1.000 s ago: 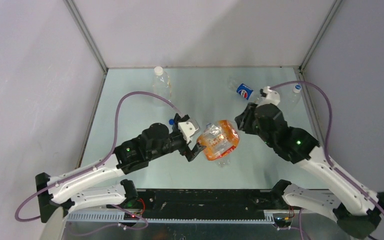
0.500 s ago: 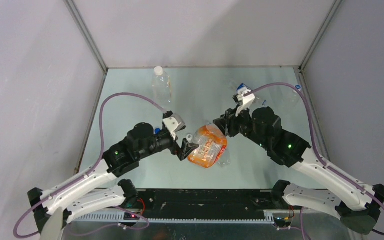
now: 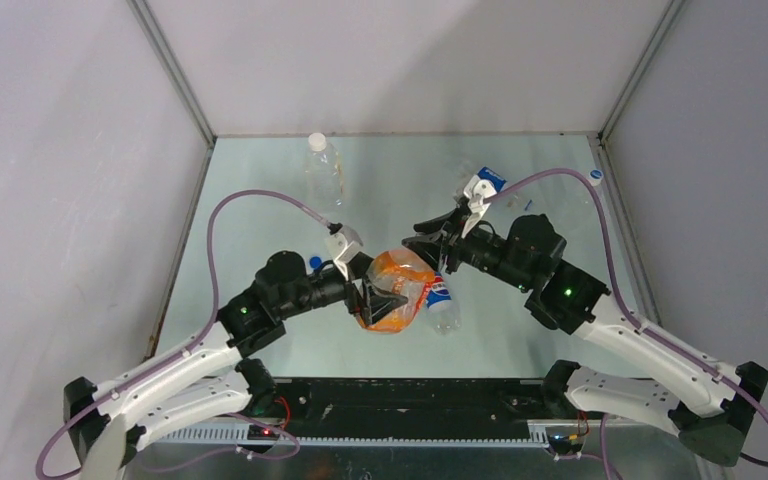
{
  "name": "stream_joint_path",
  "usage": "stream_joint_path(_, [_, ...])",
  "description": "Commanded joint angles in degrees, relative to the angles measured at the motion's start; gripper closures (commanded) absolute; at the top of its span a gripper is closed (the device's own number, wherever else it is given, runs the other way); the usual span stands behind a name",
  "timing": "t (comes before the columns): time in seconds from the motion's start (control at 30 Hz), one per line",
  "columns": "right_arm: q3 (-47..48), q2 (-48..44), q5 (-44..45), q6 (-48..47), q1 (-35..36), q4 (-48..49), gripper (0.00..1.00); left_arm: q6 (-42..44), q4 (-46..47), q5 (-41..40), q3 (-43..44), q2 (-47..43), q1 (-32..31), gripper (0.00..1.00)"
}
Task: Screw on the bottle caps
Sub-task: Pick up the plastic bottle at the center of the board.
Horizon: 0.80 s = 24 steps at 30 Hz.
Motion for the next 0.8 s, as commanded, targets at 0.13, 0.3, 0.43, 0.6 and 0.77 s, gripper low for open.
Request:
stream_joint_path(0.13, [-0.4,1.8,-4.8,-0.7,0.8,7.0,1.00,-8.1,10.7,2.2,-3.4,-0.6,1.1,0.26])
stream_joint_path(0.3, [-0.3,3.1,-5.7,0.5,0.9,6.6,0.86,-4.8,6.4,-1.8,-4.3,-3.8,1.5,0.58])
stream_joint_path(0.43, [2.8,5.5,-4.8,1.7,0.8,1.0,0.35,0.6,-1.9,-9.8,-4.5,-7.0,1.5,0.67])
stream_joint_path(0.6, [9.3,9.1,0.6,5.3,0.5,-9.3,0.13,8.0,-13.0,-24.7,-5.3,-14.7,1.5,0.78])
stream_joint_path(0.77, [13.5,15.0,0.6,7.8,-1.7,-19.0,0.09,14.6,-20.9,-34.2,-6.3,-22.2,1.5,0.83])
